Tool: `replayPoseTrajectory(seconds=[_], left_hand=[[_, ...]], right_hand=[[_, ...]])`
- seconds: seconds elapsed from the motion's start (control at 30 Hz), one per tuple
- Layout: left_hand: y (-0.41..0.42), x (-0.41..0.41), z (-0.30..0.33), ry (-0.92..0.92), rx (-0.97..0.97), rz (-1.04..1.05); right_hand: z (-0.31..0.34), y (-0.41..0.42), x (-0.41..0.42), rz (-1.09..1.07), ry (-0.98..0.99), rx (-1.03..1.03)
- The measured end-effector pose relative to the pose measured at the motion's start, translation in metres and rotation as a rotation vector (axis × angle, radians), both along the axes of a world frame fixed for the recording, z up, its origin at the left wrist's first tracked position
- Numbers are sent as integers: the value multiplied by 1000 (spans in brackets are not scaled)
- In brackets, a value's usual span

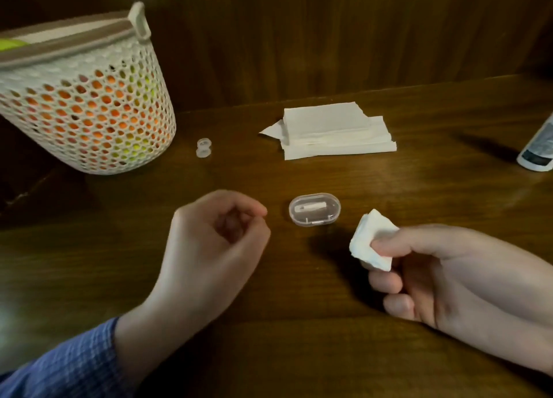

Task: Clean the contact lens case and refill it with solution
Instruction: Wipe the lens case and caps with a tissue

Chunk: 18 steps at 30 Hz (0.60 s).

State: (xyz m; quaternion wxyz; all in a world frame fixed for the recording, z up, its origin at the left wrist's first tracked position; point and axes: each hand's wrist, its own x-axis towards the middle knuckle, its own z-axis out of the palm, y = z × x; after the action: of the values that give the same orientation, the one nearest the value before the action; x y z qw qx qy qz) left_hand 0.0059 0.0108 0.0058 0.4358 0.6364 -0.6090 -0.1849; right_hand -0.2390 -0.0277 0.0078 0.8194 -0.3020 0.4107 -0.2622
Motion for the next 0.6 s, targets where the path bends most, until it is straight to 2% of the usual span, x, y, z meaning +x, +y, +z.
replayPoseTrajectory(seconds=[0.23,0.3,0.4,0.6], left_hand=[[-78,56,4,-212,-7,285],[-102,71,4,-246,67,317],[-133,86,2,-437,229,398],[-162,95,-8,-560,244,492]], right_hand=[[4,4,1,12,40,-7],[7,6,3,23,52,-13],[13,9,6,43,59,-48],[15,12,6,46,54,-68]])
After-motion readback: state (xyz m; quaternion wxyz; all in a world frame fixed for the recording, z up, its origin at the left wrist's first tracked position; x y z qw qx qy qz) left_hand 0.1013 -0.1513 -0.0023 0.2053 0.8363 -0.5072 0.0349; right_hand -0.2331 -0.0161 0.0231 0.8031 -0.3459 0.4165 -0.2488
